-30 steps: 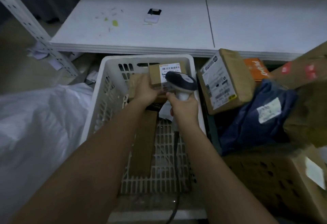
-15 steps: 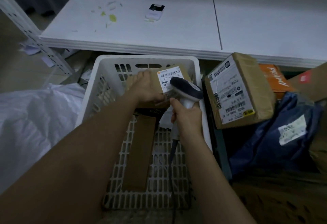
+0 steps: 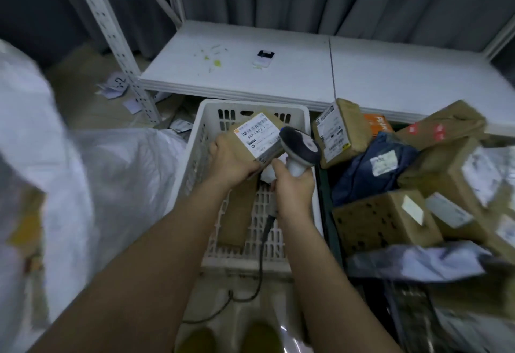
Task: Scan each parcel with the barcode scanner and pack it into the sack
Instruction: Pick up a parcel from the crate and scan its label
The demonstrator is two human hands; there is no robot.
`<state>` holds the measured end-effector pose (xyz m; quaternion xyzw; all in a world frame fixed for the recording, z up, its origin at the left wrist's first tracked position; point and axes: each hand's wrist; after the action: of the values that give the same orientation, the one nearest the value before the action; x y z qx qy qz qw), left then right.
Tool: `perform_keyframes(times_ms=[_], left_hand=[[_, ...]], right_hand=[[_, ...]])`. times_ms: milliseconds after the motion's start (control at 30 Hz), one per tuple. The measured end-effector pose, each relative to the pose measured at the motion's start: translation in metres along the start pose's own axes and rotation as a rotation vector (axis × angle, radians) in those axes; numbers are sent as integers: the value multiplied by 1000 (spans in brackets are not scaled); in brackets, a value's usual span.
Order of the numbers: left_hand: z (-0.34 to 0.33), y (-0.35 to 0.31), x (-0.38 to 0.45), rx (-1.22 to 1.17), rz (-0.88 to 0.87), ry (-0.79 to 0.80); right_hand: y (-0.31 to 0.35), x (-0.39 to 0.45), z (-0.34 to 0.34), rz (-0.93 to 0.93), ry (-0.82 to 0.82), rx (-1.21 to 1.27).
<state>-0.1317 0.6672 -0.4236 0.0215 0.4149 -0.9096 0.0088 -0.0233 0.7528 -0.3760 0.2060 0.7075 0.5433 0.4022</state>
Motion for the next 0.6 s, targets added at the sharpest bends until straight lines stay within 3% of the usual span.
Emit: perform_keyframes(times_ms=[333,600], left_hand=[[191,-66,-202,-30,-297,-139],[306,-50,-292,56,-376,-420]], right_hand=[[97,-184,122,185,58,-77],[134,-282,122,349,247,-164]])
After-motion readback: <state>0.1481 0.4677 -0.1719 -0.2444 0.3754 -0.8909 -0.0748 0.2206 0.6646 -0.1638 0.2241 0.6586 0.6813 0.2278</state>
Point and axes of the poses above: each hand's wrist, its own x-axis towards the middle knuckle, its own z-axis out of the back of the hand, y = z × x, and after that the axes turned 5 degrees about -y, right-handed
